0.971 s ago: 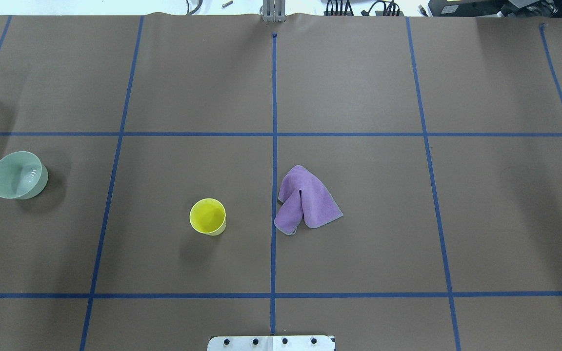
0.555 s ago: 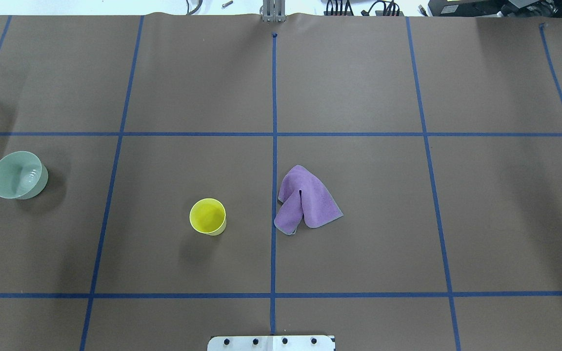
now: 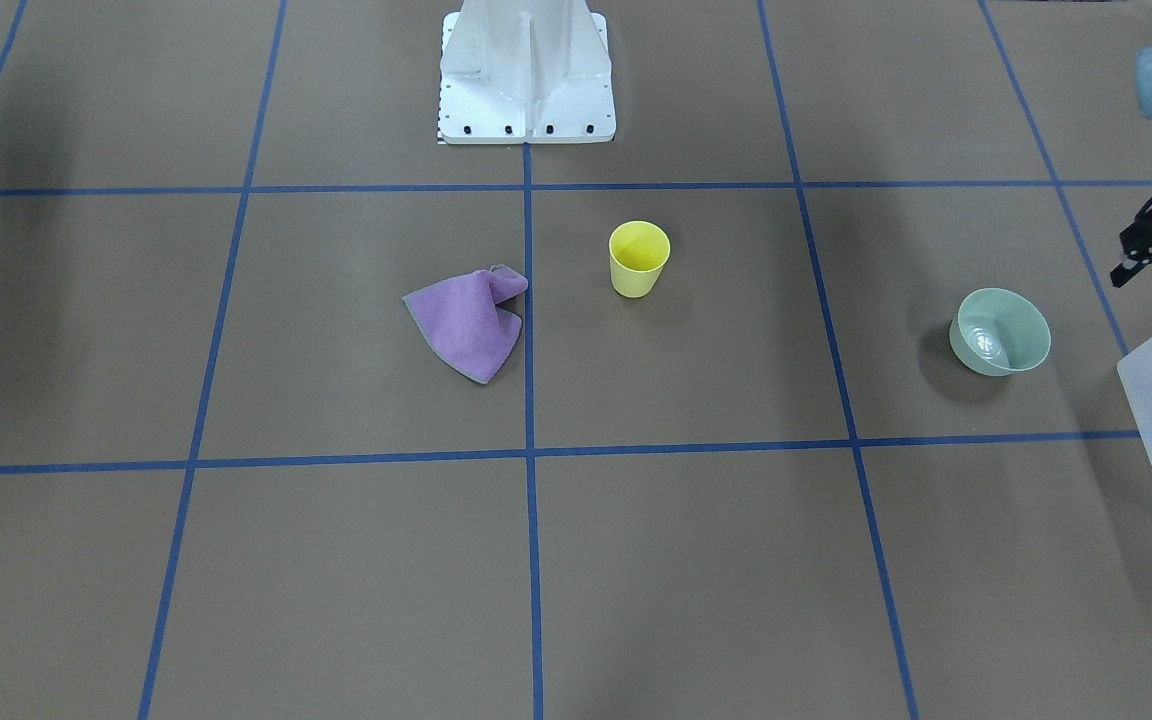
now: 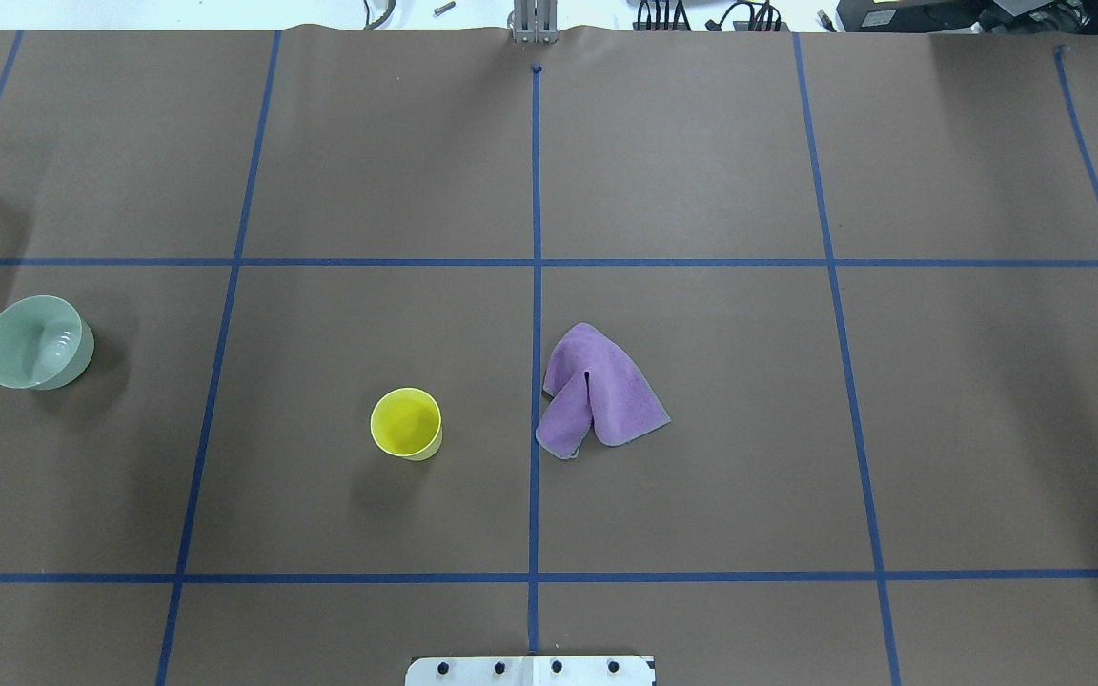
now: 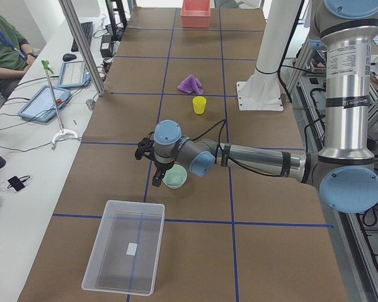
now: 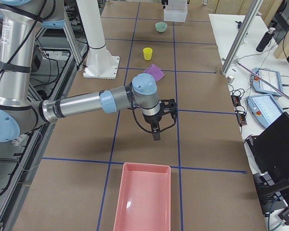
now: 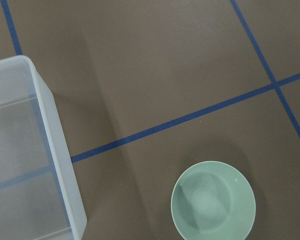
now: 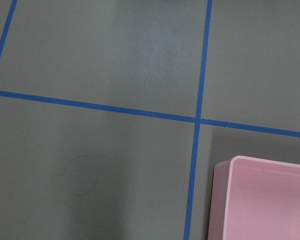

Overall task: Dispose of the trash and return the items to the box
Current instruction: 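Grasp the pale green bowl with the left gripper and lift it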

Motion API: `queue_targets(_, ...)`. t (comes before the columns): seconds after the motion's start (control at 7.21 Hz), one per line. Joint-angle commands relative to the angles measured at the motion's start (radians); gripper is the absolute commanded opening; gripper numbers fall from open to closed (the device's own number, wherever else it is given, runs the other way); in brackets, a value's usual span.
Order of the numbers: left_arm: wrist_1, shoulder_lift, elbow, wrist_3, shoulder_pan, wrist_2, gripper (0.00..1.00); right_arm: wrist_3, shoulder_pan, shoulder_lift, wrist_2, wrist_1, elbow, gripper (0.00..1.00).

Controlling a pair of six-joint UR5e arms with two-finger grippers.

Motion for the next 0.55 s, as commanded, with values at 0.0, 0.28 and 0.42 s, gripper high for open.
queue_targets(0.0,-0.151,-0.043,0.139,-0.097,0.133,0.103,0.98,0.002,-0.001,-0.001,0.0,0.0,-0.002,1.0)
queue_targets(0.28,-0.285,-0.097,0.29,-0.108,0.151,0.103,0.98,0.002,-0.003,-0.001,0.0,0.0,-0.004,1.0)
queue_targets(0.42,-0.287,-0.097,0.285,-0.116,0.174,0.103,0.96,0.002,-0.001,-0.001,0.0,0.002,-0.004,1.0)
